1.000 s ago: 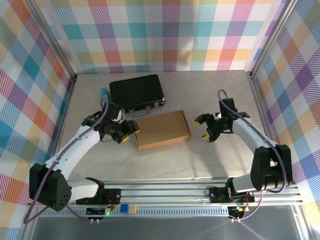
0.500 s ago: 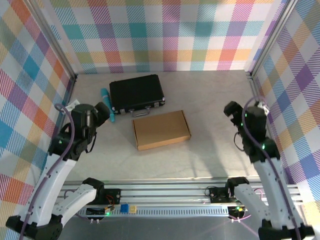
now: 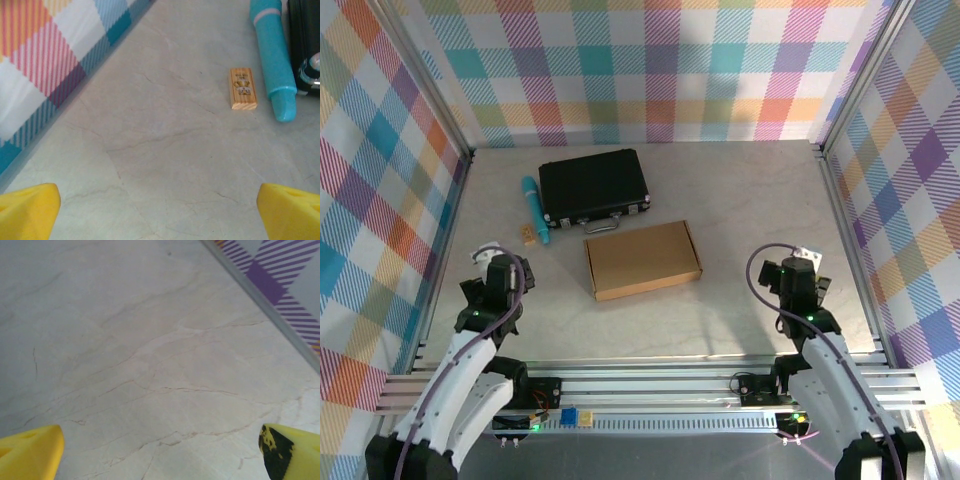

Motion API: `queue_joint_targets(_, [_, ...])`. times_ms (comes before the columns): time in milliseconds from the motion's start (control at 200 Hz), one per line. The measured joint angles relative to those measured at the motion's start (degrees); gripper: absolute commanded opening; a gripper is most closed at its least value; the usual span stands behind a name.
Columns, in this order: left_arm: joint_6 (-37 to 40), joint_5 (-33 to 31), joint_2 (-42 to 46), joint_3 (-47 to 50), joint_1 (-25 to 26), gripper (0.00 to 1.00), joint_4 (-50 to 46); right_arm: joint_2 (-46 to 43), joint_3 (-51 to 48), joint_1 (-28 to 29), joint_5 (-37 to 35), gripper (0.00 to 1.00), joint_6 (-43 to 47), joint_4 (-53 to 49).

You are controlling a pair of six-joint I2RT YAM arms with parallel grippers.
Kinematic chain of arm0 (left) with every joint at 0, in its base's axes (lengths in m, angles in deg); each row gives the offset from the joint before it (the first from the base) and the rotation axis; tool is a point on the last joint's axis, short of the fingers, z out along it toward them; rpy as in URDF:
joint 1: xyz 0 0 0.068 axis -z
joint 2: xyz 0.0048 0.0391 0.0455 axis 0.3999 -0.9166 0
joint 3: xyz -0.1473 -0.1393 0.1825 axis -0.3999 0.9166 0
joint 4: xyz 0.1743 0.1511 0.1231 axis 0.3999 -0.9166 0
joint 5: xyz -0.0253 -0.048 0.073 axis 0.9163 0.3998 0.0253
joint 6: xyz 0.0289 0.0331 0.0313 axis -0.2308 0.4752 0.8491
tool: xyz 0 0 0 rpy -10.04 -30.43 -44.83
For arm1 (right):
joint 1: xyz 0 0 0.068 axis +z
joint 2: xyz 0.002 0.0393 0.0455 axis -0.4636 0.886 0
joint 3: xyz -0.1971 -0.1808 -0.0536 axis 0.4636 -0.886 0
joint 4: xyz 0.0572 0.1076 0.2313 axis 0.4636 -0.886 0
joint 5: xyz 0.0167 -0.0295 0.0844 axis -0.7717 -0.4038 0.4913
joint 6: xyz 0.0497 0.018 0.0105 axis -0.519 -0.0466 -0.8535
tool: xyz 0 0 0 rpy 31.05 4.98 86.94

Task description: Fold the paper box

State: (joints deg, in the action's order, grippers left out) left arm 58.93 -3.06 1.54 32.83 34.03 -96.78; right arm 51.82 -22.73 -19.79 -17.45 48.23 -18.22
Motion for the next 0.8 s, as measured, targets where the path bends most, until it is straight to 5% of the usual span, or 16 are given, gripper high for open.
queue_joint_targets(475, [3.1,15.04,-34.45,-2.6,-6.93,1.0,24.26,30.56,3.04,0.0,9.86,0.99,6.05,27.17])
queue_joint_targets(800, [3.78,21.14,-44.44,-9.75,-10.49,1.0,33.9,42.18,11.17,-0.28,13.77,0.99,9.94,35.91])
